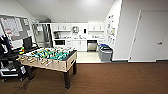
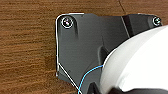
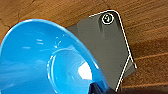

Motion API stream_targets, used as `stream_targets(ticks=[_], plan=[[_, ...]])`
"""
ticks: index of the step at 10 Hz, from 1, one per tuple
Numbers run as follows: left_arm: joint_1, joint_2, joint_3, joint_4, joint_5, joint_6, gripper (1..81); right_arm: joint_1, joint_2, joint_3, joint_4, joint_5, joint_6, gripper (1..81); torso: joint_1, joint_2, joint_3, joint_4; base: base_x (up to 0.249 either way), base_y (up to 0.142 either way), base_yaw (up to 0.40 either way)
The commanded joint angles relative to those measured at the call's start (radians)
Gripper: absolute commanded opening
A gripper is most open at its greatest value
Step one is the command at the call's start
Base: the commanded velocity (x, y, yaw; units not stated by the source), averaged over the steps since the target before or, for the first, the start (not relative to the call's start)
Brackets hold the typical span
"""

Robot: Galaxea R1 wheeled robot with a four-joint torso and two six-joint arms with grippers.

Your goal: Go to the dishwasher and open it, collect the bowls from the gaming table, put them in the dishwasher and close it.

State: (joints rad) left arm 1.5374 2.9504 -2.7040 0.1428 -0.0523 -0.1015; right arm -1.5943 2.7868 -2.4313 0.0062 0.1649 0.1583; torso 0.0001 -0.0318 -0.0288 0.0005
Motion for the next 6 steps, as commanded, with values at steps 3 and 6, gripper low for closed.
stream_targets(ticks=[3, 6], plan=[[-0.055, -0.008, 0.000, 0.008, 0.040, 0.003, 1.0, 0.050, -0.019, 0.005, -0.012, -0.039, 0.001, 1.0, 0.000, 0.000, 0.000, 0.000, 0.162, 0.000, 0.000], [-0.055, -0.008, 0.000, 0.009, 0.040, 0.003, 1.0, 0.050, -0.017, 0.005, -0.012, -0.039, 0.001, 1.0, 0.001, 0.000, 0.000, 0.000, 0.162, 0.000, 0.000]])
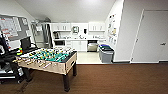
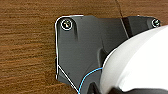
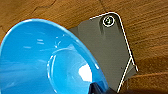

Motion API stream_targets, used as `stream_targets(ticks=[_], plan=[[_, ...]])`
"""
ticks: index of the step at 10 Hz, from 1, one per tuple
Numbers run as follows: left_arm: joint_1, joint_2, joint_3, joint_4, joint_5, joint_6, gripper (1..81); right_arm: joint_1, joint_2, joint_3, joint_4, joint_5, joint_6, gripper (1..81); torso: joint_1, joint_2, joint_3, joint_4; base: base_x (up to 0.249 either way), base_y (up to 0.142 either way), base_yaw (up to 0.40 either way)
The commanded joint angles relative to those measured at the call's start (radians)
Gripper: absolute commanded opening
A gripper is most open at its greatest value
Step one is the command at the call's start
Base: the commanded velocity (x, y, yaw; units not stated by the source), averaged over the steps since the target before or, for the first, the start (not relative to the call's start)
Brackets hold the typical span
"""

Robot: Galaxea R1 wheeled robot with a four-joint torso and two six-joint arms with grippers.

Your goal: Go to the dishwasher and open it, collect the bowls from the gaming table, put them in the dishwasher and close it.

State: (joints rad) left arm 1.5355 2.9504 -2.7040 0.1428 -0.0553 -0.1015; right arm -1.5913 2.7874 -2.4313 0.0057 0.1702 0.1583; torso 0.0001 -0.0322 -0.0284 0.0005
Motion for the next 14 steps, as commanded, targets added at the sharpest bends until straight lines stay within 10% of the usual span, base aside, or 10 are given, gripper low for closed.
stream_targets(ticks=[1, 14], plan=[[-0.053, -0.008, 0.000, 0.009, 0.043, 0.005, 1.0, 0.047, -0.018, 0.005, -0.013, -0.046, 0.001, 1.0, 0.000, 0.000, 0.000, 0.000, 0.162, 0.000, 0.000], [-0.053, -0.005, 0.000, 0.011, 0.043, 0.003, 1.0, 0.049, -0.015, -0.001, -0.013, -0.049, 0.000, 1.0, 0.001, 0.000, 0.000, 0.000, 0.159, -0.068, 0.000]])
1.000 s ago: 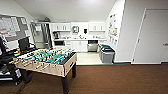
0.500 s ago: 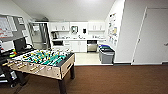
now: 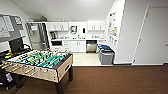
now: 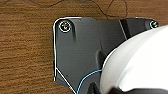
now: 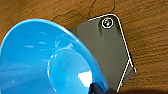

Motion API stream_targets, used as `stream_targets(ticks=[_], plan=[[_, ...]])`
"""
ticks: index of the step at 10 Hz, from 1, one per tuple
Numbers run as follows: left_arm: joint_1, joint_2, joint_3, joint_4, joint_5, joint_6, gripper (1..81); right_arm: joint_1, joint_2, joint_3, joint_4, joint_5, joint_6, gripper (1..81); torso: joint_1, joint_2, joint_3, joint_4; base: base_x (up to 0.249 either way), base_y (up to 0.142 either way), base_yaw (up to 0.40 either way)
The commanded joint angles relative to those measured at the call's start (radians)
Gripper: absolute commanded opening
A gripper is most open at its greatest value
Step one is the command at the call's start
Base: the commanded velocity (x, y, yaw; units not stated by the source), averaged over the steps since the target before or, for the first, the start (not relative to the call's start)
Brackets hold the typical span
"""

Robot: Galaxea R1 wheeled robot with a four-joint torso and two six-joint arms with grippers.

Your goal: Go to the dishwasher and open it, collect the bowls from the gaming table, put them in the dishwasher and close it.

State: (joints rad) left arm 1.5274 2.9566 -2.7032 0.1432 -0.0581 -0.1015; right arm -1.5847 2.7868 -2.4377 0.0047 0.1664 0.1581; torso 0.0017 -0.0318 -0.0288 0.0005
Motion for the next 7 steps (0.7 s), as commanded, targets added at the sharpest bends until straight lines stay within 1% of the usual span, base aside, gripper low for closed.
stream_targets(ticks=[1, 7], plan=[[-0.045, -0.011, -0.001, 0.010, 0.046, 0.005, 1.0, 0.042, -0.013, 0.003, -0.012, -0.045, 0.000, 1.0, 0.000, 0.000, 0.000, 0.000, 0.146, 0.000, 0.000], [-0.045, -0.011, -0.001, 0.010, 0.047, 0.005, 1.0, 0.037, -0.013, 0.002, -0.012, -0.042, 0.000, 1.0, -0.001, 0.000, 0.000, 0.000, 0.146, 0.000, 0.000]])
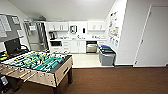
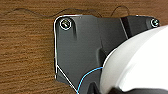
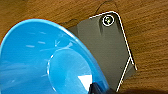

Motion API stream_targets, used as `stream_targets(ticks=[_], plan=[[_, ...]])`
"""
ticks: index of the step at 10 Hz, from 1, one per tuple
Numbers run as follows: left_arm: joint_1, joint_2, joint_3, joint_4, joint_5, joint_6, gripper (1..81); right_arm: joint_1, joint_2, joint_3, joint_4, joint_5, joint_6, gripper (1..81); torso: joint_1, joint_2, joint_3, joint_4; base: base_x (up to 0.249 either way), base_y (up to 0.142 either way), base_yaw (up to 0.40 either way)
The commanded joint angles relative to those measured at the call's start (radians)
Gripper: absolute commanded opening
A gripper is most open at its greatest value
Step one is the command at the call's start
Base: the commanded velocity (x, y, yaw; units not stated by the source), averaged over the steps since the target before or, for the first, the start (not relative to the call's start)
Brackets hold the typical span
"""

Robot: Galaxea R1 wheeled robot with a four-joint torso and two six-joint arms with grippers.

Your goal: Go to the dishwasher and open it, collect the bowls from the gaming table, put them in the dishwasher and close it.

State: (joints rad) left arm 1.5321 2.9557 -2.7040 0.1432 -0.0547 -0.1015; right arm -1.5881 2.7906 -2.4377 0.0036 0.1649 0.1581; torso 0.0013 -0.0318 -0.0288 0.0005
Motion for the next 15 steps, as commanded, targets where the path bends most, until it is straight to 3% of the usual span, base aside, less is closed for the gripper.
stream_targets(ticks=[1, 15], plan=[[-0.048, -0.010, 0.000, 0.010, 0.042, 0.005, 1.0, 0.039, -0.017, 0.000, -0.010, -0.041, 0.000, 1.0, 0.000, 0.000, 0.000, 0.000, 0.146, 0.000, 0.000], [-0.048, -0.009, 0.000, 0.012, 0.044, 0.005, 1.0, 0.042, -0.011, -0.004, -0.011, -0.044, 0.000, 1.0, -0.001, 0.000, 0.000, 0.000, 0.146, 0.000, 0.000]])
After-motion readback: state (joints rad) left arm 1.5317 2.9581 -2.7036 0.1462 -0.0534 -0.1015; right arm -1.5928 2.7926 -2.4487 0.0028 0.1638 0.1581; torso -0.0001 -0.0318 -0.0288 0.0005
